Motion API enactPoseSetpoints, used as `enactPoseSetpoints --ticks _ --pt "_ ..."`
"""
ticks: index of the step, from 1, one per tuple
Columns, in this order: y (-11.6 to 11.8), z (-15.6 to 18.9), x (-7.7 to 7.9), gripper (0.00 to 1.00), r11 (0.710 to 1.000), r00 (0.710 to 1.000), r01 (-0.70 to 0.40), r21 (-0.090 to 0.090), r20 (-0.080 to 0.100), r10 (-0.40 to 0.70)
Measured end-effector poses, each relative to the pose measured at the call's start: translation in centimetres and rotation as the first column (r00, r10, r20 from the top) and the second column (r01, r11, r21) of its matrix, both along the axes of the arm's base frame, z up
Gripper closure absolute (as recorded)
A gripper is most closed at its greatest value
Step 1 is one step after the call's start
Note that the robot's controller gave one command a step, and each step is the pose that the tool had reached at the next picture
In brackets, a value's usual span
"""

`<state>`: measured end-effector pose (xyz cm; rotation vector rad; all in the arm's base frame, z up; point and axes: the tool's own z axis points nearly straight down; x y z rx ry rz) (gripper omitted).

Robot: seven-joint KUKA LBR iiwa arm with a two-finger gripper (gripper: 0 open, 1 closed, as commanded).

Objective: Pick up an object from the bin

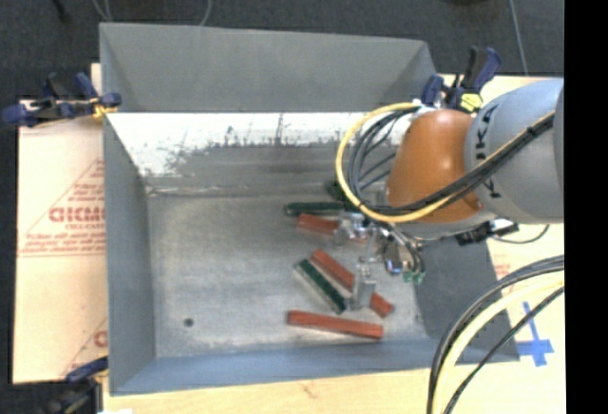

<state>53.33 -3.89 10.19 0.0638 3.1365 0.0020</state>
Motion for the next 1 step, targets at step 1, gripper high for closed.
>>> enactPoseSetpoints --ticks 1 --pt "0.77 0.11 -1.05 0.0 0.967 0.966 0.257 0.0 -0.004 -0.257"
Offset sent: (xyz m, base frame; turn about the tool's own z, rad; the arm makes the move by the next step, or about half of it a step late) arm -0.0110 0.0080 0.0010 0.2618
